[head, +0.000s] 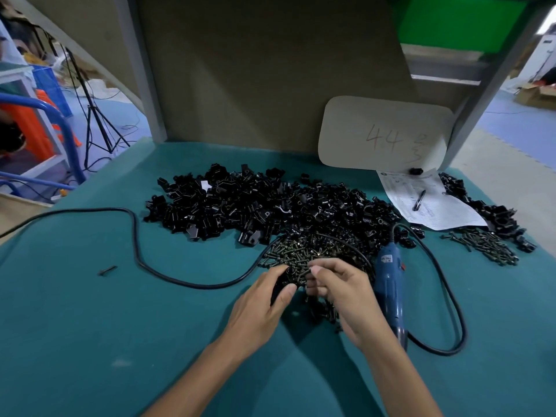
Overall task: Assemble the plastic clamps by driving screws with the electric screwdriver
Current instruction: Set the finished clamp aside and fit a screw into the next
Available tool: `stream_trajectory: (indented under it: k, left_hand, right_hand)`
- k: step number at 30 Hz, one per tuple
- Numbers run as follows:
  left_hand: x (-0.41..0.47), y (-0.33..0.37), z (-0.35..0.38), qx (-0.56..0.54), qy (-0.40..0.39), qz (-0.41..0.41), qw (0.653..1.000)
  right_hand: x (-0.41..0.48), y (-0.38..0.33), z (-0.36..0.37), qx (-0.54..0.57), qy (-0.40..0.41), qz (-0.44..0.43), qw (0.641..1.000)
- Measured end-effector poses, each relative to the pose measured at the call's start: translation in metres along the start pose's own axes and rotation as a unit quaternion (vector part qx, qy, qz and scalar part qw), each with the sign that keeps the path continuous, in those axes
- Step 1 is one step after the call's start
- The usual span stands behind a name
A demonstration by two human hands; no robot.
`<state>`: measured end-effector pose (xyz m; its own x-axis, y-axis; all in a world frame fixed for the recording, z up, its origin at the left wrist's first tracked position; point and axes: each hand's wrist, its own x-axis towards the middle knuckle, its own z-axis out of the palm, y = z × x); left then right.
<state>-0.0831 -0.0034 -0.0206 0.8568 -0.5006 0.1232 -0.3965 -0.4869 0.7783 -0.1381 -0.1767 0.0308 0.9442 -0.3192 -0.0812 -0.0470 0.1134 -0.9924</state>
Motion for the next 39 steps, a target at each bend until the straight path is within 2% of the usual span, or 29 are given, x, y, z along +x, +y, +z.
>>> stream_trajectory:
  k: [8, 12, 14, 20, 25, 30, 33, 39]
  left_hand:
    - [0.000, 0.000, 0.000, 0.019, -0.004, 0.000, 1.000]
    - [0.000, 0.000, 0.001, 0.010, -0.004, 0.000, 1.000]
    - [0.000, -0.001, 0.001, 0.009, 0.000, -0.004, 1.000]
    - [0.000, -0.001, 0.001, 0.019, -0.001, -0.007, 1.000]
    - [-0.001, 0.002, 0.000, 0.038, -0.007, -0.005, 0.999]
    - [-0.002, 0.006, -0.002, 0.045, -0.014, 0.006, 0.999]
    - [-0.003, 0.008, -0.002, 0.053, -0.014, 0.009, 0.998]
    - [-0.004, 0.010, -0.003, 0.055, -0.020, 0.019, 0.998]
  right_hand:
    - [-0.009, 0.008, 0.009, 0.073, -0.012, 0.016, 0.997]
    - [-0.006, 0.013, 0.009, 0.100, 0.029, 0.012, 0.994]
    - [-0.005, 0.015, 0.009, 0.090, 0.047, 0.003, 0.995]
    - [-0.006, 0.025, 0.011, 0.080, 0.020, -0.001, 0.997]
    - [-0.004, 0.024, 0.006, -0.109, 0.004, -0.044, 0.993]
    - [0.000, 0.018, 0.002, -0.325, -0.041, -0.090, 0.941]
    - [0.003, 0.017, 0.003, -0.361, -0.066, -0.092, 0.926]
    - [0.001, 0.016, 0.007, -0.369, -0.038, -0.090, 0.924]
